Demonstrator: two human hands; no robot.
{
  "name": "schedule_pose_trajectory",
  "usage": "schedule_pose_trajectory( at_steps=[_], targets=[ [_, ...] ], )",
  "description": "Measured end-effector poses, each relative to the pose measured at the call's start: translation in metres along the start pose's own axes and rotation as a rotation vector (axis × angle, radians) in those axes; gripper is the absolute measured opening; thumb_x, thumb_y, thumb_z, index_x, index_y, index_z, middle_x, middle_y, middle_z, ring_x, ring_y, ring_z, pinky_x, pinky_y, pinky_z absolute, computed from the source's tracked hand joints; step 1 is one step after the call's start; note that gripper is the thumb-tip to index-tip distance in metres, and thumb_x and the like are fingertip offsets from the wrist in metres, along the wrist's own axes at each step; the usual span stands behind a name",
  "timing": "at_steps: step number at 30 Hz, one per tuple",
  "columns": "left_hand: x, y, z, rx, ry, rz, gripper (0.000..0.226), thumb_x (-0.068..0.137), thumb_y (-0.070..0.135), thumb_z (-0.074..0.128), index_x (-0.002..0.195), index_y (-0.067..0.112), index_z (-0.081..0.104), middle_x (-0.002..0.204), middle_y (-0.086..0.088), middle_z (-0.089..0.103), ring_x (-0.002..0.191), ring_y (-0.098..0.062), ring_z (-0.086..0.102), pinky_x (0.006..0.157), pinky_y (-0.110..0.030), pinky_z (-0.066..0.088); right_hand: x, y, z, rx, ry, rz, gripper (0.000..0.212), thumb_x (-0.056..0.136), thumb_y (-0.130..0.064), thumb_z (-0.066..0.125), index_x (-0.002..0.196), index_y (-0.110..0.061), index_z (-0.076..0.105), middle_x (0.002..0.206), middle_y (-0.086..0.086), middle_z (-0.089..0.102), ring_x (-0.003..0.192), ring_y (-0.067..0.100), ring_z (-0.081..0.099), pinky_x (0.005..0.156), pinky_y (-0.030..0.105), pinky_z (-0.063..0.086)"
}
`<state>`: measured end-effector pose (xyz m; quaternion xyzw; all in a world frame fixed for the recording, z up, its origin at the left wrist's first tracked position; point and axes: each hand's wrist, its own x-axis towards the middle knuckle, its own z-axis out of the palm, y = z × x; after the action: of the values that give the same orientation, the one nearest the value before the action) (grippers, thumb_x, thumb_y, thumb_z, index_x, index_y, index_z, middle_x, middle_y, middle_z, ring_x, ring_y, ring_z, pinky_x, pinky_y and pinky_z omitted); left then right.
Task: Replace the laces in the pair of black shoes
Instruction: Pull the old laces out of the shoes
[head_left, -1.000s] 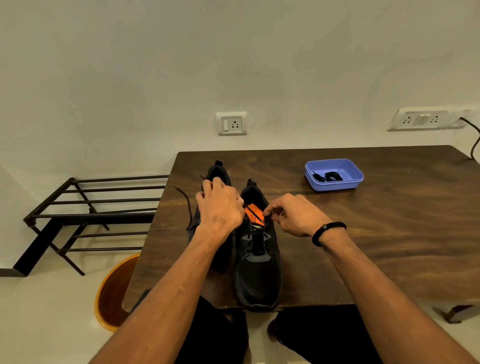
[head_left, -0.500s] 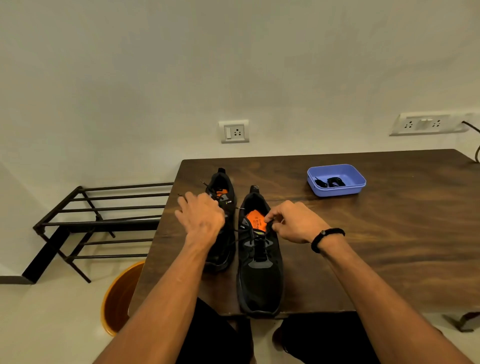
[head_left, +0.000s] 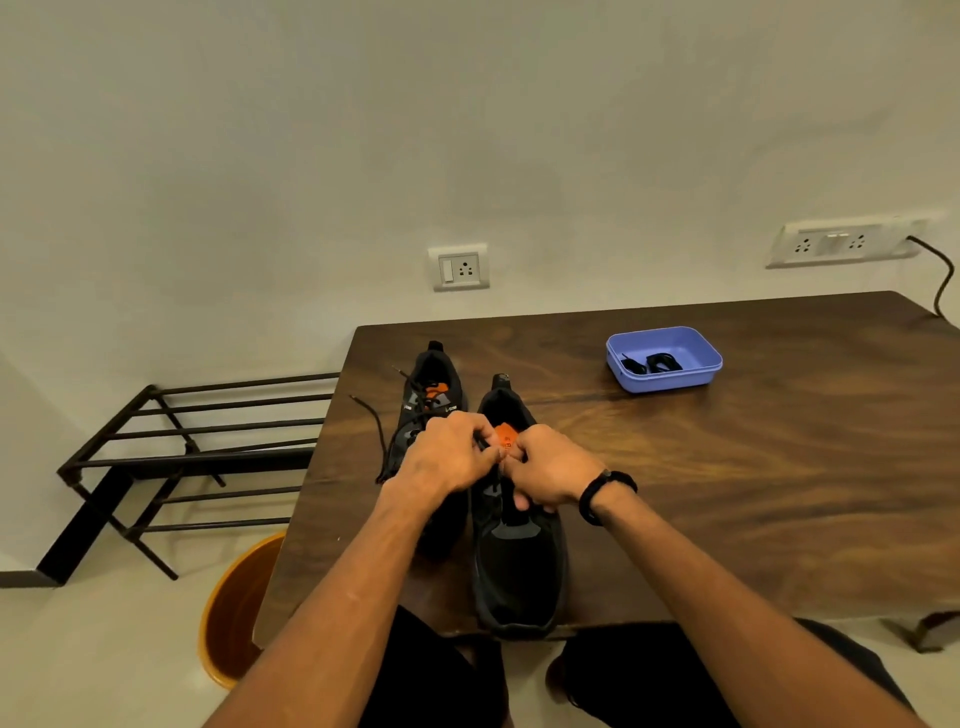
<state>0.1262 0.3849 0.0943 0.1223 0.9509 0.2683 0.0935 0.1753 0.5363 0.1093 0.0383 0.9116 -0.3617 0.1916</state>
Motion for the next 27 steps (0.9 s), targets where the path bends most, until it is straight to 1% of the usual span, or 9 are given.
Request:
schedule_pose_trajectory(
  at_steps=[3,6,8,12,15,18,21,23,27],
  targets=[
    [0.0,-0.002,-0.003,0.008,0.002,-0.018,0.007,0.085,0.04,0.069,0.078,0.04,0.068,0.082,0.01,0.073,0.081,-0.014,0.071,0.081,-0.04,0.061,-0.003,-0.002,0.0,0.181,-0.031,0.032,0.043,0.105,-0.024,0.045,0.064,-0.017,0.053,0.06,0.005,0.068,0.039,0.012,0.046,0.042,0.023,0.04],
    [0.001,-0.005,-0.006,0.022,-0.003,-0.041,0.006,0.083,0.043,0.069,0.077,0.042,0.069,0.083,0.012,0.073,0.082,-0.013,0.071,0.082,-0.041,0.061,-0.002,-0.001,-0.013,0.439,0.004,0.128,0.024,0.102,-0.023,0.045,0.084,-0.011,0.057,0.056,0.005,0.063,0.039,0.011,0.039,0.039,0.022,0.035],
    [0.002,-0.007,-0.006,0.002,-0.015,-0.049,0.004,0.083,0.042,0.069,0.079,0.042,0.069,0.086,0.011,0.073,0.084,-0.014,0.071,0.083,-0.041,0.061,-0.002,0.006,-0.027,0.524,0.028,0.174,0.019,0.1,-0.021,0.047,0.085,-0.014,0.056,0.054,0.003,0.059,0.04,0.01,0.035,0.039,0.021,0.033],
    [0.003,-0.006,-0.004,-0.021,-0.017,-0.035,0.004,0.084,0.037,0.071,0.08,0.038,0.07,0.085,0.01,0.073,0.084,-0.013,0.071,0.084,-0.041,0.061,0.002,0.019,-0.029,0.137,0.118,0.119,0.029,0.096,-0.034,0.068,0.076,-0.014,0.062,0.064,0.001,0.064,0.048,0.012,0.048,0.048,0.025,0.039],
    [0.004,-0.005,-0.003,-0.018,-0.011,-0.027,0.006,0.086,0.036,0.073,0.081,0.036,0.071,0.085,0.008,0.073,0.084,-0.014,0.071,0.084,-0.04,0.061,0.007,0.016,-0.015,-0.165,0.426,-0.008,0.03,0.083,-0.041,0.083,0.094,-0.023,0.062,0.097,-0.004,0.065,0.087,0.019,0.062,0.068,0.032,0.045],
    [0.006,-0.007,-0.003,-0.042,-0.021,-0.021,0.004,0.087,0.038,0.074,0.087,0.034,0.072,0.087,0.006,0.073,0.083,-0.014,0.07,0.084,-0.04,0.061,0.009,0.009,-0.005,-0.39,0.415,-0.199,0.044,0.086,-0.036,0.082,0.126,-0.032,0.064,0.125,0.001,0.044,0.116,0.023,0.046,0.095,0.036,0.049],
    [0.005,-0.01,-0.003,-0.079,-0.013,-0.012,0.002,0.088,0.033,0.075,0.087,0.032,0.073,0.085,0.007,0.074,0.082,-0.012,0.071,0.085,-0.039,0.061,0.01,0.009,0.004,-0.483,0.341,-0.252,0.032,0.092,-0.036,0.075,0.123,-0.031,0.07,0.145,0.004,0.033,0.132,0.029,0.032,0.109,0.044,0.043],
    [0.005,-0.012,-0.004,-0.106,-0.024,-0.007,0.002,0.089,0.03,0.075,0.087,0.031,0.074,0.084,0.008,0.074,0.082,-0.009,0.07,0.086,-0.036,0.06,0.013,0.012,0.007,-0.492,0.33,-0.25,0.022,0.095,-0.036,0.072,0.114,-0.026,0.074,0.147,0.004,0.034,0.132,0.029,0.032,0.108,0.046,0.042],
    [0.004,-0.014,-0.004,-0.117,-0.031,-0.009,0.003,0.089,0.034,0.075,0.087,0.033,0.074,0.085,0.009,0.074,0.083,-0.008,0.07,0.087,-0.038,0.06,0.016,0.013,0.007,-0.396,0.377,-0.305,0.011,0.093,-0.029,0.073,0.093,-0.018,0.076,0.125,0.0,0.045,0.117,0.021,0.042,0.097,0.039,0.049]
  ],
)
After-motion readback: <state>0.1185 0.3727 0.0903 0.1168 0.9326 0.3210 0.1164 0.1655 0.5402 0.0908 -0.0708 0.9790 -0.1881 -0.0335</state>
